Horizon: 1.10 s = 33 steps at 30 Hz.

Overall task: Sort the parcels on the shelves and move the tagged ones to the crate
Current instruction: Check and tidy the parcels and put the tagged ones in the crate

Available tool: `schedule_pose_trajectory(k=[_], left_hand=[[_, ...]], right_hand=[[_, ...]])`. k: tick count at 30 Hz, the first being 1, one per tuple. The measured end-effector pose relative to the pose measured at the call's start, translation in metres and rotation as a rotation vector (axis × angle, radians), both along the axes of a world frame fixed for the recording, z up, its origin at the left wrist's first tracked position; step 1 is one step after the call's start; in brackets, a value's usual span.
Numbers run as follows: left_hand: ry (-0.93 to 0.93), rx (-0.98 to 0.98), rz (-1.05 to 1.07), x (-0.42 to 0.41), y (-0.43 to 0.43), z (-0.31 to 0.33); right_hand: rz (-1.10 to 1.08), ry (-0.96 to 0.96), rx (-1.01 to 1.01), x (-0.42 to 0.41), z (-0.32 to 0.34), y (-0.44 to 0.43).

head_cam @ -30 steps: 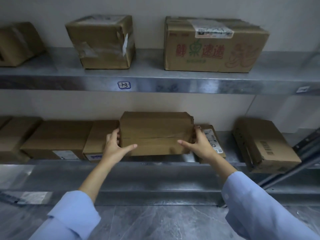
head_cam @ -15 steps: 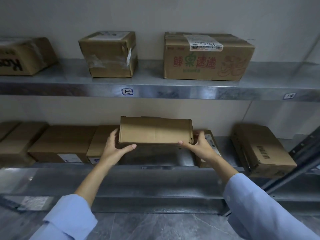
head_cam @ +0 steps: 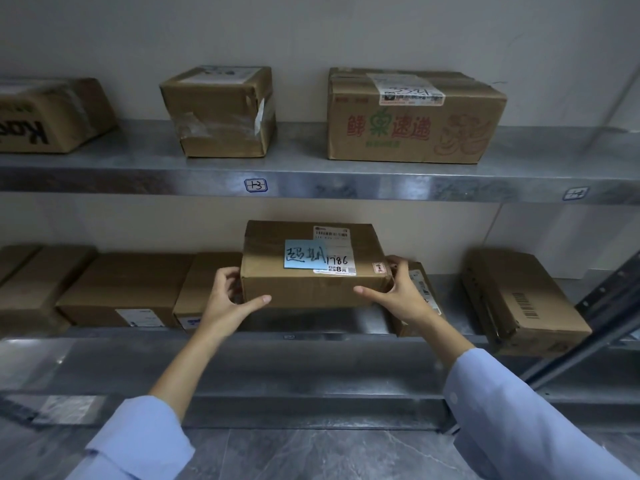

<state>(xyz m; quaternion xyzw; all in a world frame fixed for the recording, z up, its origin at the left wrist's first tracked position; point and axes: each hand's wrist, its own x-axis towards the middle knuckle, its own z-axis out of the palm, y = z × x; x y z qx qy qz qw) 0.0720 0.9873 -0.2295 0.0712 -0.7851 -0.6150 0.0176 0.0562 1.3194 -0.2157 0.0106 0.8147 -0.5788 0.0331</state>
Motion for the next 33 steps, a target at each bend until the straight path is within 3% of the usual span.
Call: schedule_pose_trajectory(k=[8,13,20,33], left_hand=[[0.037,-0.116,-0.022,0.003,0.006,0.005],[0.1,-0.1,-0.031,0.004,0.009,0.005],[0.155,-0.243,0.047,0.008,0.011,0.003],[0.148,-0.208,0.061,0.024,0.025,0.009]], right_hand=[[-0.024,0.047,0.016,-0.004,-0.003,-0.001],[0.003,0.121,0.151,-0.004,-0.003,-0.002],[0.013,0.143,0.089,0.001,-0.002,0.0],[0.083,0.113,0.094,0.014,0.008,0.001]])
